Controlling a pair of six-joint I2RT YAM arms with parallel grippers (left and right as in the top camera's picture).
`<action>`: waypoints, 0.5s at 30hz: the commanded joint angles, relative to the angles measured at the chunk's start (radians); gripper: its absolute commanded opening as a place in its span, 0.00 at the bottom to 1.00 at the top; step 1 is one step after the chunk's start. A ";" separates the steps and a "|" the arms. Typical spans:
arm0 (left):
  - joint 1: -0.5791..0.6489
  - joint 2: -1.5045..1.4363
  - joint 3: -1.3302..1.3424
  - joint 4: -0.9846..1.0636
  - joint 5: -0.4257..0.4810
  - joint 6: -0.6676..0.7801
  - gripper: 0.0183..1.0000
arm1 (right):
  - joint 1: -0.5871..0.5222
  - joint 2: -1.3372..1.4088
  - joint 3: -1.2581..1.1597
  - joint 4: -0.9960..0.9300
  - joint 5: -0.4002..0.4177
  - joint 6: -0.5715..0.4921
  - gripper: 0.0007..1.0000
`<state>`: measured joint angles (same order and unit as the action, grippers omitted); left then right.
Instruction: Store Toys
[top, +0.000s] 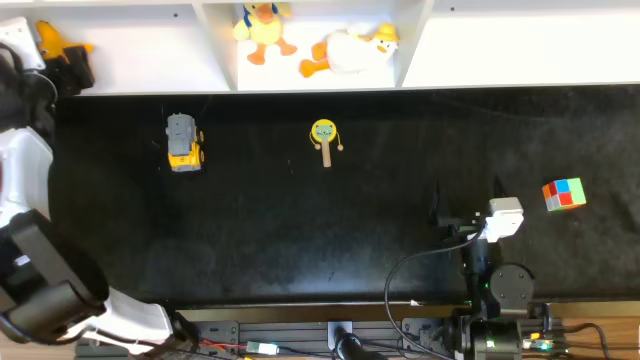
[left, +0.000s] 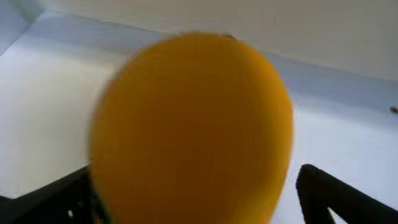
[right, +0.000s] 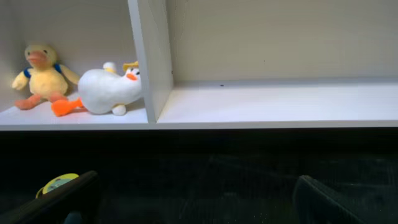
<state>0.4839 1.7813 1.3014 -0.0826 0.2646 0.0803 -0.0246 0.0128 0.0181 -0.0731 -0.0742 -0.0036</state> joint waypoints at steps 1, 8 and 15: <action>-0.008 0.007 0.009 -0.005 0.003 0.000 1.00 | -0.002 -0.008 -0.014 0.002 -0.003 -0.003 0.99; -0.008 -0.061 -0.031 -0.062 -0.035 0.005 1.00 | -0.002 -0.008 -0.014 0.002 -0.003 -0.003 1.00; -0.008 -0.175 -0.143 -0.070 -0.035 0.036 1.00 | -0.002 -0.008 -0.014 0.002 -0.003 -0.003 1.00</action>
<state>0.4839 1.6768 1.1988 -0.1532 0.2401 0.0864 -0.0246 0.0128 0.0181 -0.0731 -0.0742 -0.0036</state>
